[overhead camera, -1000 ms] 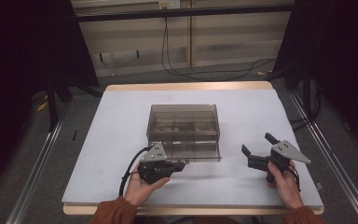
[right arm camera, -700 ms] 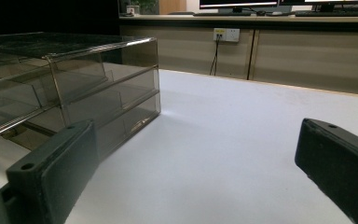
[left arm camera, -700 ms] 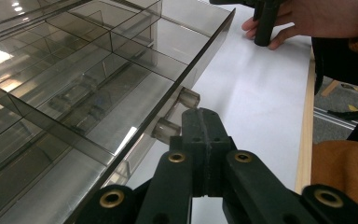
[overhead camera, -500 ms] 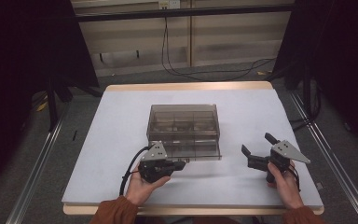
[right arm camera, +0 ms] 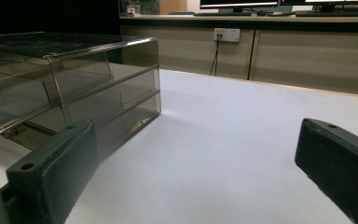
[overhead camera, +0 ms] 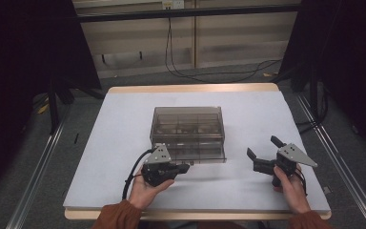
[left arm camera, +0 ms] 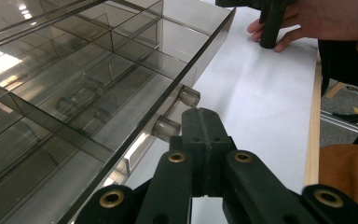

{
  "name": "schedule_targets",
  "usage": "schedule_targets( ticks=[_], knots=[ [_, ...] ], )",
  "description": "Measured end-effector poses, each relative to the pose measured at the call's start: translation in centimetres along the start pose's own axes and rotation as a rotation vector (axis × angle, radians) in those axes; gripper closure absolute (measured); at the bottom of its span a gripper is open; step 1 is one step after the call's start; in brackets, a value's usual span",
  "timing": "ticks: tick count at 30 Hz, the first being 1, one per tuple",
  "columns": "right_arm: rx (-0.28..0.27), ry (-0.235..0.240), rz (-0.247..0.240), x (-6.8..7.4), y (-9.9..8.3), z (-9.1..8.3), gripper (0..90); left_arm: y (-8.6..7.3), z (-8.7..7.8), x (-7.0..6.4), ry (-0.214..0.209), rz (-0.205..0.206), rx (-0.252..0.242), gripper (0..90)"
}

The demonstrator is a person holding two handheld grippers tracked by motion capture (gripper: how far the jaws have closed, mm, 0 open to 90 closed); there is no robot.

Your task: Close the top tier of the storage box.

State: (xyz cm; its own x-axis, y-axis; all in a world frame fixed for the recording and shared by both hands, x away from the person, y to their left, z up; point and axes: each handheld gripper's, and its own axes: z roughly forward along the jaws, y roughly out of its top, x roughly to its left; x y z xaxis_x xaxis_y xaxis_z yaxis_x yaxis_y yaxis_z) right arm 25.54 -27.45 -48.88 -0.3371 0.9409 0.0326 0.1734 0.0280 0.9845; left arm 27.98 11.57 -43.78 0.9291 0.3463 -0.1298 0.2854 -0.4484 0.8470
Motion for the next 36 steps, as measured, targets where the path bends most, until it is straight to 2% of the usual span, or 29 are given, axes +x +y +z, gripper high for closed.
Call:
schedule_targets(
  ticks=[8,36],
  knots=[
    [0.001,-0.002,-0.005,0.07,-0.01,0.0,0.0,0.08,0.07,0.2,0.005,-0.009,-0.001,90.0],
    [-0.001,-0.002,-0.01,0.11,-0.01,0.0,0.0,0.02,0.07,0.58,0.015,0.0,0.004,90.0]
  ],
)
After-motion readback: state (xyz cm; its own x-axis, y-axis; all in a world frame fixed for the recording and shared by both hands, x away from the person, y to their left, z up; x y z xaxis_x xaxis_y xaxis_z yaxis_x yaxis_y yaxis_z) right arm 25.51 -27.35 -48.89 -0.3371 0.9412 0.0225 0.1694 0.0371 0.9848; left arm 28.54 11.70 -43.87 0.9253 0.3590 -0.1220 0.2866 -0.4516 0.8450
